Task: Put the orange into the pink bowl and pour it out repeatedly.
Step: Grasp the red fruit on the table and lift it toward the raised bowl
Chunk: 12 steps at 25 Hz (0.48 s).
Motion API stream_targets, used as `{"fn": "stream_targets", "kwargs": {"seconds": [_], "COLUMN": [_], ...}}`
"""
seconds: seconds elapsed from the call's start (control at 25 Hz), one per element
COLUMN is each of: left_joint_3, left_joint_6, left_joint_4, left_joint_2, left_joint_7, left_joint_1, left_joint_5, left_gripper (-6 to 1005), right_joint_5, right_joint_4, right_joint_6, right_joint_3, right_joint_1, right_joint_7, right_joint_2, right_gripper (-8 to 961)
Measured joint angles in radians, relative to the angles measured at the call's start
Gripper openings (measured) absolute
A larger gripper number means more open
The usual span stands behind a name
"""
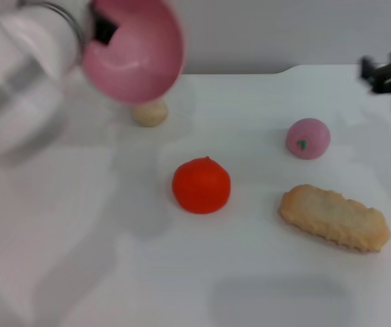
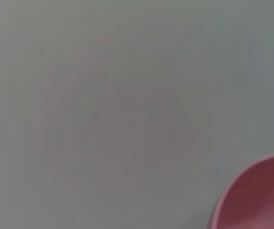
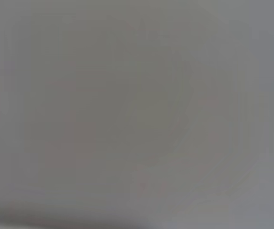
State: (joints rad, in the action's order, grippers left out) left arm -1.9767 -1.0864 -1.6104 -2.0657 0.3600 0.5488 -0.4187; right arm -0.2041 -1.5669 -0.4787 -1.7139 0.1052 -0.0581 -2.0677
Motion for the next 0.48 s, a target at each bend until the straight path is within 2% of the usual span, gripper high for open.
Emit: {"fn": "stream_targets", "kwargs": {"seconds": [0.08,0.12,0.16,0.36,0.48], "left_joint_3": [0.121,0.202,0.202,0.34,0.426], "left_joint_6": [-0.073,-0.106,-0.106,-0.163,-0.212], "left_joint_4": [0.011,0.019,0.019,0.001,-0.004], "left_joint_2": [0.003,0.004,0.004,0.005,0.007], "left_joint_7": [-0.081,-0.129,-0.129,-0.164,-0.194], "left_joint_1": [0.019,0.006,0.006,-0.046,-0.058], "left_joint_5": [0.169,0.262,0.262,0.316,0.34], "left_gripper": [42,42,42,42,42], "right_joint_5": [-0.087,-0.188,-0.188,-0.336,-0.405], "right_joint_4": [0.028,0.075,0.075,0.226,0.316], "right_joint_6": [-0.075,-0.135,-0.135,-0.167,-0.164], "right_joint_3": [-0.006,-0.016,-0.016,-0.113,-0.17], "right_joint_1": [0.056,0.124,0.124,0.285,0.378], "right_joint_7": [0.069,0.134,0.134,0.173,0.175], "right_joint_2": [-0.001,-0.004,-0.004,-0.007,-0.008], "right_gripper": [625,631,637,666,720]}}
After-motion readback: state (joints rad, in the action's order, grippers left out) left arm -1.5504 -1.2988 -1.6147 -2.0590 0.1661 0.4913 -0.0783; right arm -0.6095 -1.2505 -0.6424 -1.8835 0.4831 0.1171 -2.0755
